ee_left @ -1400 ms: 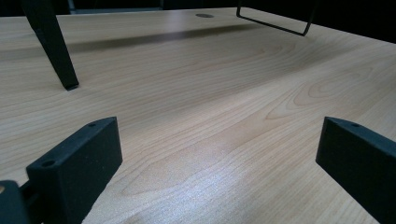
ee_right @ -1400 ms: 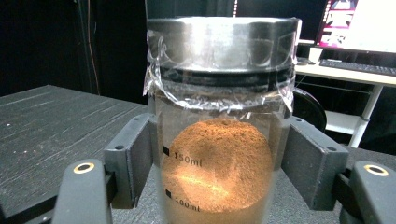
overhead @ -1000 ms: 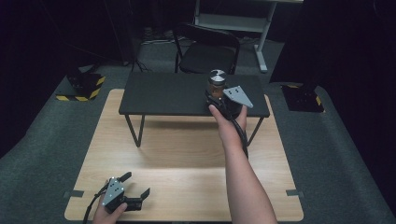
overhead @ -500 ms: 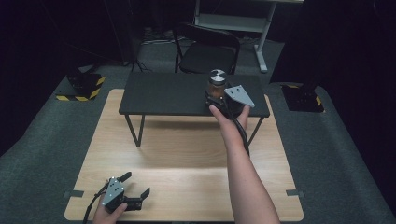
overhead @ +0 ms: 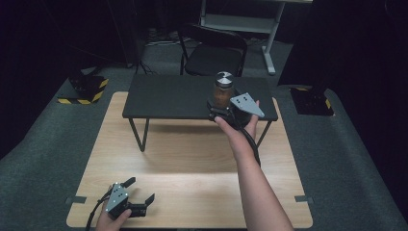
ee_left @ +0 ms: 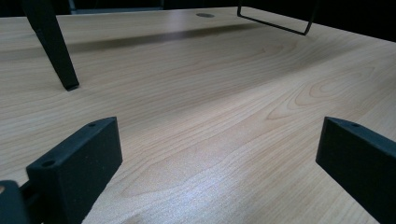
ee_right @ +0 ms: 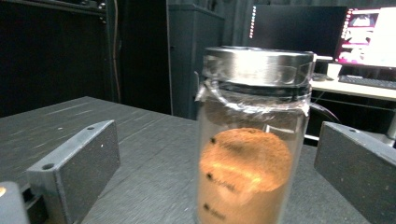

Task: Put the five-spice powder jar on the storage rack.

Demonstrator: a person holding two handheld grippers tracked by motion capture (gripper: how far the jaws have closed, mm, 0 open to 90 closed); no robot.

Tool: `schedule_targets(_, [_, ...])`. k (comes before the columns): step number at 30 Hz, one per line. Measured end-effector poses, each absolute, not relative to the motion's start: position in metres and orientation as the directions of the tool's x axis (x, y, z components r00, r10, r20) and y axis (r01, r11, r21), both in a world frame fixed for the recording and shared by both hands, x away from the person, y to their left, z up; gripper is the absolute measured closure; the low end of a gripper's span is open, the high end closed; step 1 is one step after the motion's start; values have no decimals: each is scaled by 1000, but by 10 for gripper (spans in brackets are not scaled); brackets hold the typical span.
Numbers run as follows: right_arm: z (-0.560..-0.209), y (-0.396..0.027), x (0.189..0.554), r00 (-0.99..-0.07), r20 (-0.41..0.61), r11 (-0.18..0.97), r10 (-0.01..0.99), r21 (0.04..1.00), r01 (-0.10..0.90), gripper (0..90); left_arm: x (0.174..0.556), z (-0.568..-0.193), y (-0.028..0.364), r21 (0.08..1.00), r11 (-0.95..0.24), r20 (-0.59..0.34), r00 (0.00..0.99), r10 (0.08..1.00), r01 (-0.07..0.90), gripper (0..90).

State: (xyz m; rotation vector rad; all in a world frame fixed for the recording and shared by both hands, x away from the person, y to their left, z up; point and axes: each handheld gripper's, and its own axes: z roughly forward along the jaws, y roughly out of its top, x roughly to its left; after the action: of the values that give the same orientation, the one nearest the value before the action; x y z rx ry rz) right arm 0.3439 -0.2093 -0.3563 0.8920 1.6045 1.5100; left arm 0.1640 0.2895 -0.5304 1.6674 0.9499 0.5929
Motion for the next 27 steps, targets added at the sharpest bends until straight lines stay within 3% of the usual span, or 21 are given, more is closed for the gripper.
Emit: schedule_targets(27, [-407,-249,256,-556,-89,70,826,996,-56,0,163,-531,289,952,-118,-65,563,824,281,6])
